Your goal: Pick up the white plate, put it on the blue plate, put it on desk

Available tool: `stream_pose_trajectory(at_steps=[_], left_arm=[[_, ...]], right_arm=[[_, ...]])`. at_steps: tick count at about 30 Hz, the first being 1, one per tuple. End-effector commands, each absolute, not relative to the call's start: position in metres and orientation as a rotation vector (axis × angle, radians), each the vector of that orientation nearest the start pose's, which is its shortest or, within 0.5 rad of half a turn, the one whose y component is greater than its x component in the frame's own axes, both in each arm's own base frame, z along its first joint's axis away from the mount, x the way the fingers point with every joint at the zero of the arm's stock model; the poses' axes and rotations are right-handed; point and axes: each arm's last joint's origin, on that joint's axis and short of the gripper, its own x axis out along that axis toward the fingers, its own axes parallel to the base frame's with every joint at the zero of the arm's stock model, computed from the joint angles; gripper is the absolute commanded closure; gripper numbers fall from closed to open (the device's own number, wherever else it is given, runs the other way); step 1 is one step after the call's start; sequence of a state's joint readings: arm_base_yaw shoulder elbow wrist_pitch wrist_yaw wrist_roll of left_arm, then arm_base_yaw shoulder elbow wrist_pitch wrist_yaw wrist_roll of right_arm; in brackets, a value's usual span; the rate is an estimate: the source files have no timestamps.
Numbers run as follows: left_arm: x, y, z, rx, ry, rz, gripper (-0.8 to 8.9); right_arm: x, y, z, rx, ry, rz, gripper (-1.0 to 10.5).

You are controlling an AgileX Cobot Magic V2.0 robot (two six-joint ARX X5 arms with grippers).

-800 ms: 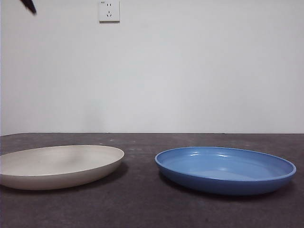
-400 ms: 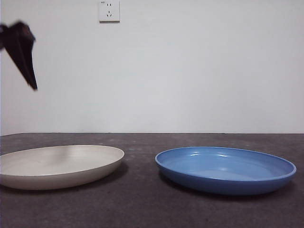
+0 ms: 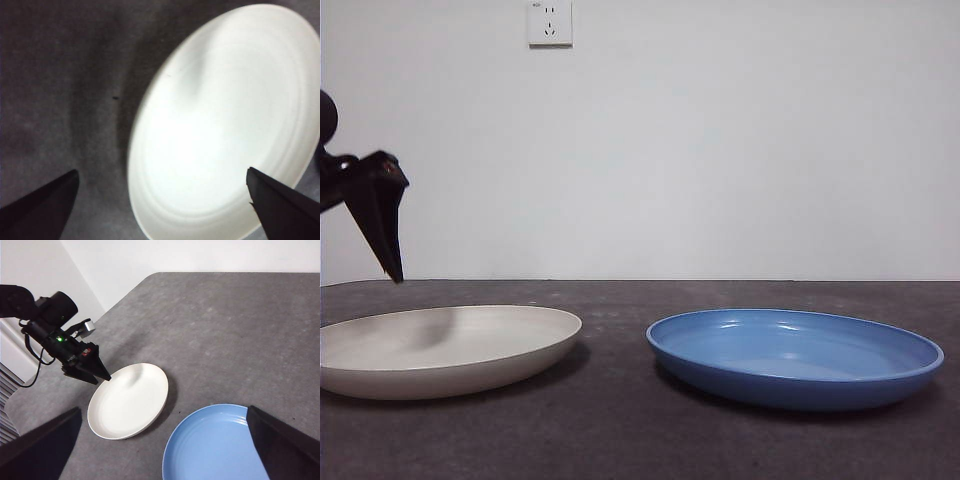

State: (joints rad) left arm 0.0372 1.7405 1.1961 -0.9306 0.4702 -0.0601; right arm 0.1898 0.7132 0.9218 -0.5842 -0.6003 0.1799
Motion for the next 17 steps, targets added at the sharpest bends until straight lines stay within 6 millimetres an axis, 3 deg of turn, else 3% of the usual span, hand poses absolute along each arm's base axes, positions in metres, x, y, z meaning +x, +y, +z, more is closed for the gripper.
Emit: stream_pose_trajectory(at_steps=[1,11,15,17], left_arm=[[0.323,-0.001,0.191,-0.404,1.435,-0.327,2.54],[0.331,-0.002,0.178,-0.449,1.433,-0.380,2.68],[0.332,-0.002,0.174,-0.451,1.439,-0.379,3.59],[0.333,-0.002,0.172,-0.451,1.442,-0.378,4.63]], right_arm=[[0.127,0.042,0.358,0.238,0.427,0.756,3.9],[0.127,0.042,0.358,0.234,0.424,0.756,3.9],[0.127,0.042,0.358,0.233,0.424,0.756,3.9],[0.127,0.042,0.358,0.233,0.424,0.756,3.9]])
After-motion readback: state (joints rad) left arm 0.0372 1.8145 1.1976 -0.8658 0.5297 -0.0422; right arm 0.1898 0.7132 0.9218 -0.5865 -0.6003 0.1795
